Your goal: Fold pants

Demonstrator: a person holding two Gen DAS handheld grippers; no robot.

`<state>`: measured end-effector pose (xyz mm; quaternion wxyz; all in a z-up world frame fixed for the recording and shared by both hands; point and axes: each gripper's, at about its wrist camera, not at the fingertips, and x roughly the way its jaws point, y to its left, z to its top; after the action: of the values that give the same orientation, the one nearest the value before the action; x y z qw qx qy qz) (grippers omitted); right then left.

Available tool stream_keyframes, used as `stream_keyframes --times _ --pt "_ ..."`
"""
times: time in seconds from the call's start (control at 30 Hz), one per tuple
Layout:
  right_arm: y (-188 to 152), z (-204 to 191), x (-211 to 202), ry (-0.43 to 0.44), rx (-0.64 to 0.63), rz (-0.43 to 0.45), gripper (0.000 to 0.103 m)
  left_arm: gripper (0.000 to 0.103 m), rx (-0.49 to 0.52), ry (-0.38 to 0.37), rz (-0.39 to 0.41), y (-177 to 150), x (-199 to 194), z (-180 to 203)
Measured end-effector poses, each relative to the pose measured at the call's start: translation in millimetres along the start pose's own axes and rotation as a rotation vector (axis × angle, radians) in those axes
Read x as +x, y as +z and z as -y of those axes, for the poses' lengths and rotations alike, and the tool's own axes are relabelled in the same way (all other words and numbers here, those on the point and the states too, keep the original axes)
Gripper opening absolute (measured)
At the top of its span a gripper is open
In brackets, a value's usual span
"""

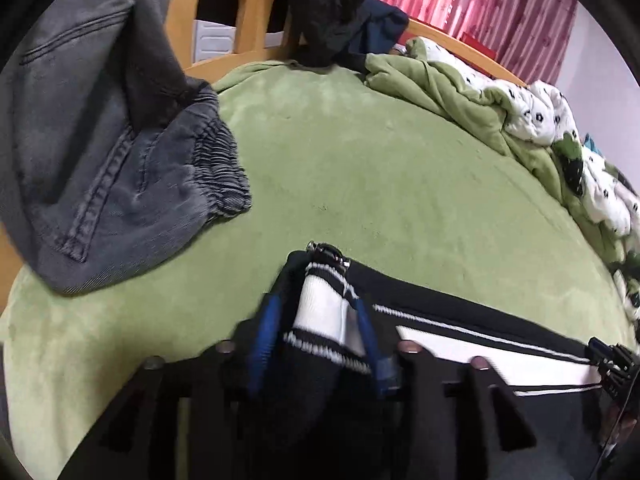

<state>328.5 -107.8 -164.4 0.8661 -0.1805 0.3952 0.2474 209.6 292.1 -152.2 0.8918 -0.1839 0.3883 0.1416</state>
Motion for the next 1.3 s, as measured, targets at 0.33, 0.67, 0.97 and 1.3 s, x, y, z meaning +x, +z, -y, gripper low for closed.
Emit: stream_keyframes --times 0.33,0.67,0.97,1.3 --pt "-16.7 21.1 -87.5 -0.015 0.310 0.033 0.049 0.063 -0.002 -0.208 -0.003 -89.3 -99.2 -6.3" --pt "-43.1 -29.7 -174.5 -0.110 0.296 0.013 0.052 0.063 -0.273 -0.361 -0.050 -178.1 -96.0 -42.6" --pt "-60.8 -24.0 -214.3 -0.031 0.485 0.020 0.057 0.062 -0.388 -0.327 0.057 -148.8 -67.8 -29.8" --pt "-80.7 -12.7 -207.0 0.005 0.568 0.015 0.059 0.010 -0.423 -0.245 0.156 -123.4 -76.0 -57.6"
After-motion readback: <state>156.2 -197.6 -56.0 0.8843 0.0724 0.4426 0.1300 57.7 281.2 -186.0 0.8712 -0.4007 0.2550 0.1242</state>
